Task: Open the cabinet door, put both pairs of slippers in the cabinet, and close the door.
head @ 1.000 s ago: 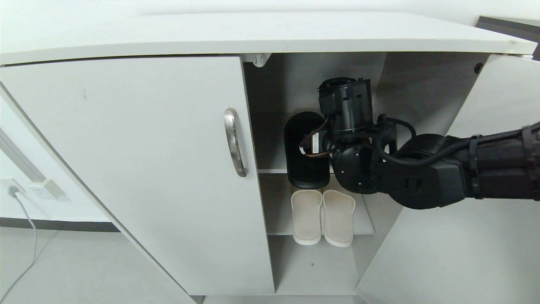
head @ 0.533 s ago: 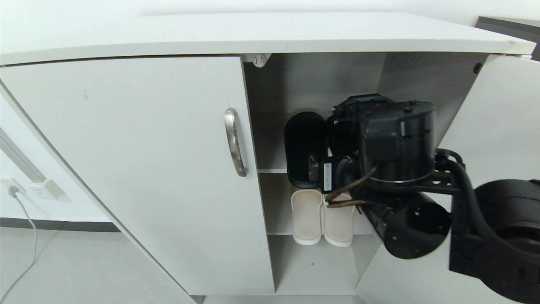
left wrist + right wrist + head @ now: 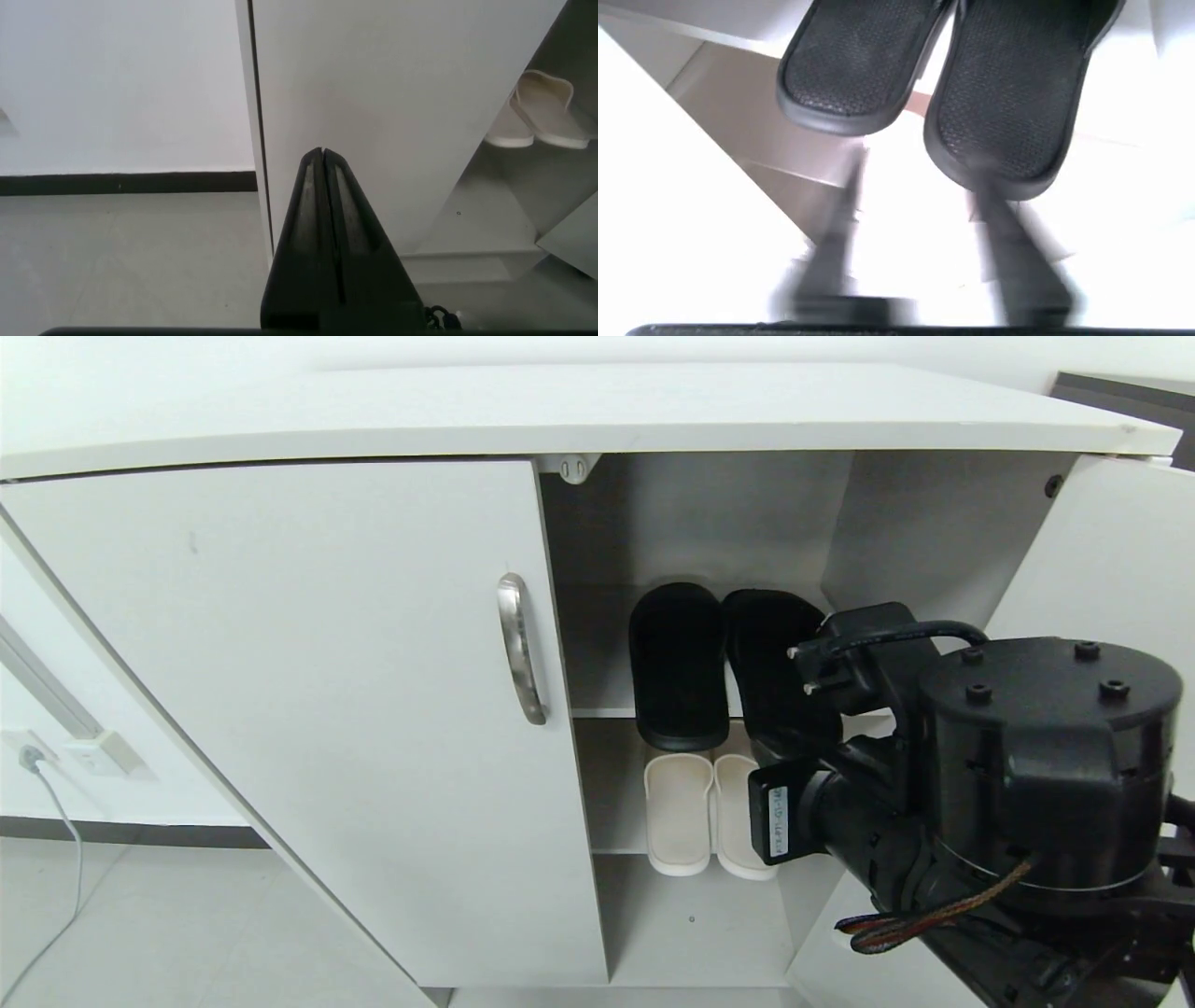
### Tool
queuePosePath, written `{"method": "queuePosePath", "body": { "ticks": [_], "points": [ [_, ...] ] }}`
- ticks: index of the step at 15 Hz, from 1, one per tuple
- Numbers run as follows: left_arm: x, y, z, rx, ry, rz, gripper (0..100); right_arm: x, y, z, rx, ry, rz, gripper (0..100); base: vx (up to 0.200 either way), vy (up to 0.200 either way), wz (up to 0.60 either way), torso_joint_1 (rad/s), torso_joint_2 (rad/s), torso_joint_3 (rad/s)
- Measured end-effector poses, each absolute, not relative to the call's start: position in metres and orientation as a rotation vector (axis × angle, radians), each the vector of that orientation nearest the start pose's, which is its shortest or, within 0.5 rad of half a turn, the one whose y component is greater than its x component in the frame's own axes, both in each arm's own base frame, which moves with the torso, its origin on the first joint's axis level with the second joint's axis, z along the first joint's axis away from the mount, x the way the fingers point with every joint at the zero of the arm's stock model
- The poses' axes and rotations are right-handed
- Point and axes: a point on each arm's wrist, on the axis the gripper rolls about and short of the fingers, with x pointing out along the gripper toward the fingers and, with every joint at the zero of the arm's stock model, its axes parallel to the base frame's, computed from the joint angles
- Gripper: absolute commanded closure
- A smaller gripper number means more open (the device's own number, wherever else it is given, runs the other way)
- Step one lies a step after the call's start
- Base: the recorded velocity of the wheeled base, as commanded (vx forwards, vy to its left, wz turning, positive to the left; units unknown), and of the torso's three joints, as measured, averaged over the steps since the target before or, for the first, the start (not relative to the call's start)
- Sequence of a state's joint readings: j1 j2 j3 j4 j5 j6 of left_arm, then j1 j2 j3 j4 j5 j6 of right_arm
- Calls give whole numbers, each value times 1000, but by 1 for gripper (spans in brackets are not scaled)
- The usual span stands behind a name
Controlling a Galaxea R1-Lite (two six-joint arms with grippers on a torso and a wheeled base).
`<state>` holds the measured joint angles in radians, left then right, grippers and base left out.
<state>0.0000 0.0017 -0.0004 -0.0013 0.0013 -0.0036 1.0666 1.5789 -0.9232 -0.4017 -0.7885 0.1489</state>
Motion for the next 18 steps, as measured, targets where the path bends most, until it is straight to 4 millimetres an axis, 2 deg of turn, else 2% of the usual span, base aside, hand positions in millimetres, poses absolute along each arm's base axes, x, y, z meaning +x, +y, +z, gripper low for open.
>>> {"method": "queuePosePath", "body": {
  "ticks": [8,18],
  "points": [
    [-23,0,76,-3,0,1,100,151,240,226,-53,168,259,100,0,0,0,0,0,0],
    [-23,0,76,-3,0,0,100,152,242,223,-60,172,255,100,-200,0,0,1,1,4]
  ]
}}
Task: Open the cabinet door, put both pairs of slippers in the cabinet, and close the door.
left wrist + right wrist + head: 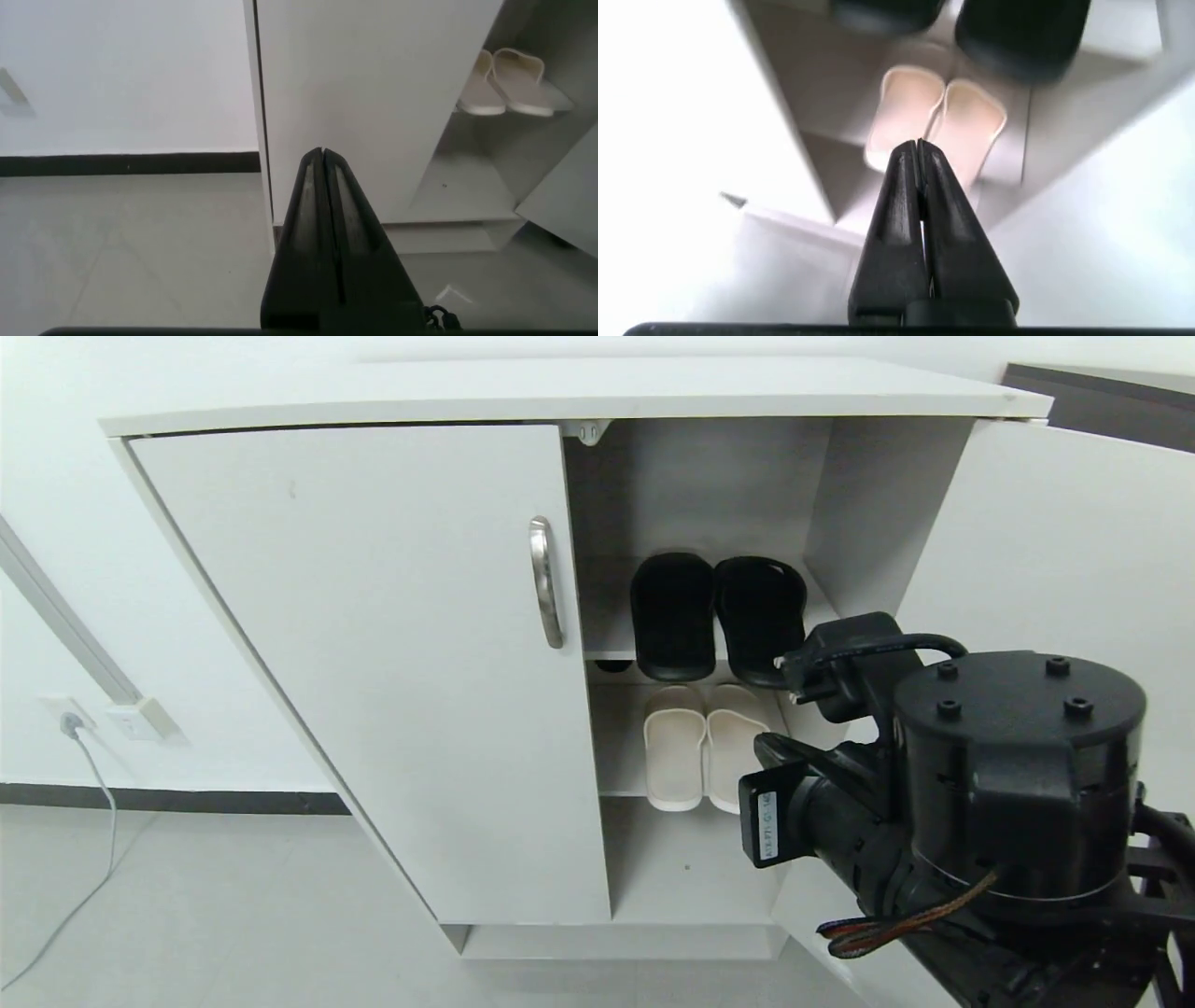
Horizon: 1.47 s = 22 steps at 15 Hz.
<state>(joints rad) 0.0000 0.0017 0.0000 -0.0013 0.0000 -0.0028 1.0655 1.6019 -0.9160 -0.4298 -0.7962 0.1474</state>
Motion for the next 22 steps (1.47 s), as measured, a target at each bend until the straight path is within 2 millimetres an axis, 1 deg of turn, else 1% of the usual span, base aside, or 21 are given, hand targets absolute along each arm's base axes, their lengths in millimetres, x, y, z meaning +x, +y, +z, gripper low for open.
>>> {"method": "queuePosePath", "body": {
  "ticks": [3,7,13,22],
  "points": [
    [-23,0,76,-3,-1,0,100,152,241,221,-67,179,257,100,-200,0,0,4,1,4],
    [-23,0,76,-3,0,0,100,160,240,213,-82,195,230,100,-200,0,0,5,1,2],
    [-23,0,76,-3,1,0,100,166,237,205,-114,215,210,100,0,0,0,0,0,0],
    [-23,0,76,-3,1,0,100,165,238,203,-120,219,210,100,0,0,0,0,0,0]
  ]
}}
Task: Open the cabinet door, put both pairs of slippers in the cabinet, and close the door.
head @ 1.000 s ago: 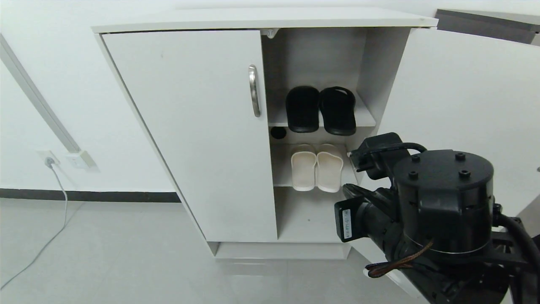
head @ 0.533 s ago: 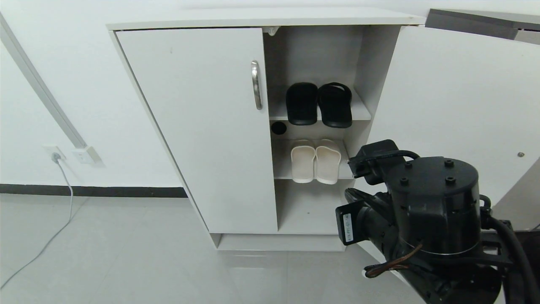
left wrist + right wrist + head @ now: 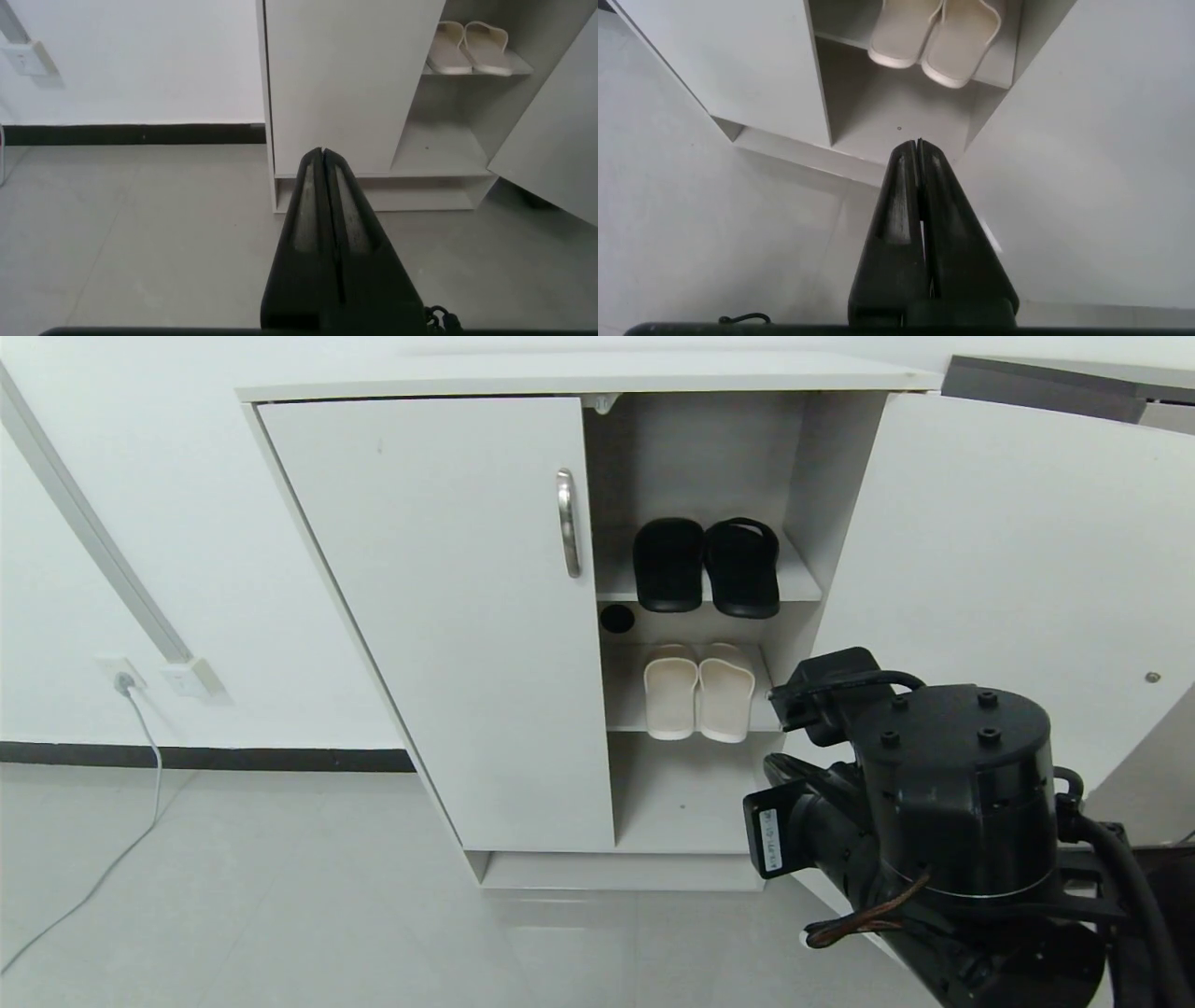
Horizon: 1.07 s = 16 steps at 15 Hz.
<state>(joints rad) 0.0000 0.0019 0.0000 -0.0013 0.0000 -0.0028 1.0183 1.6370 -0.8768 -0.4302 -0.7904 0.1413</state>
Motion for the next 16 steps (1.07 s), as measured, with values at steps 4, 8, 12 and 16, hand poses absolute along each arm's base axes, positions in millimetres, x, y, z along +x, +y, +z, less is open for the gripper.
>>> {"method": "queuePosePath", "body": {
  "ticks": [4,8,12,16],
  "points": [
    [-23,0,76,-3,1,0,100,165,237,202,-121,221,209,100,0,0,0,0,0,0],
    [-23,0,76,-3,-2,0,100,166,237,202,-123,221,209,100,0,0,0,1,-125,-181],
    [-23,0,76,-2,0,0,100,166,238,201,-123,222,208,100,0,0,0,38,-437,-365],
    [-23,0,76,-3,0,0,100,167,237,201,-125,223,203,100,0,0,0,107,-478,-350]
  ]
}}
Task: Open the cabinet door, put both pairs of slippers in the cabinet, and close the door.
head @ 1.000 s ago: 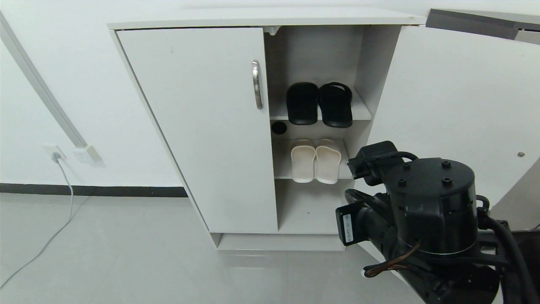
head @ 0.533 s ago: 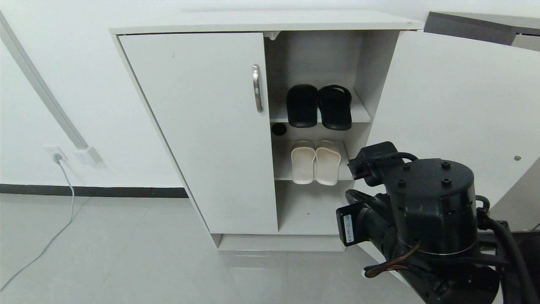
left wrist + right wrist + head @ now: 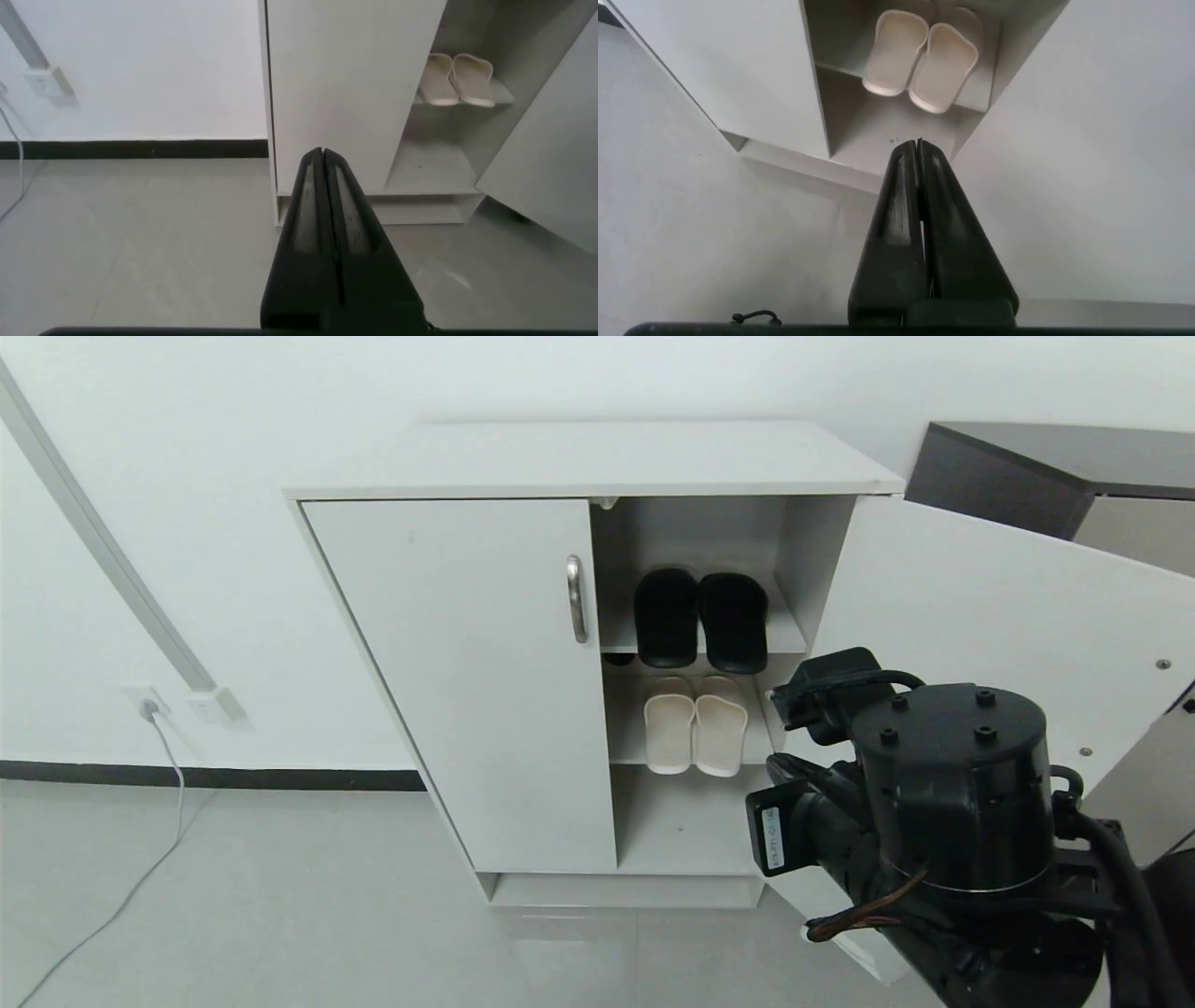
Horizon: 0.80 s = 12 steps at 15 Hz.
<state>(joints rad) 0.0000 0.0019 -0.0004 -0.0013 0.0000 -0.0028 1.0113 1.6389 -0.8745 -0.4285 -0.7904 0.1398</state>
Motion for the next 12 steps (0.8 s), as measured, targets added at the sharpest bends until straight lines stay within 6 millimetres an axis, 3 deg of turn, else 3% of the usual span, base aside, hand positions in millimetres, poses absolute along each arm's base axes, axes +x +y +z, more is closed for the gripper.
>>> {"method": "queuePosePath", "body": {
  "ticks": [12],
  "points": [
    [-23,0,76,-2,0,0,100,168,238,200,-128,226,203,100,0,0,0,169,-487,-319]
  ]
}}
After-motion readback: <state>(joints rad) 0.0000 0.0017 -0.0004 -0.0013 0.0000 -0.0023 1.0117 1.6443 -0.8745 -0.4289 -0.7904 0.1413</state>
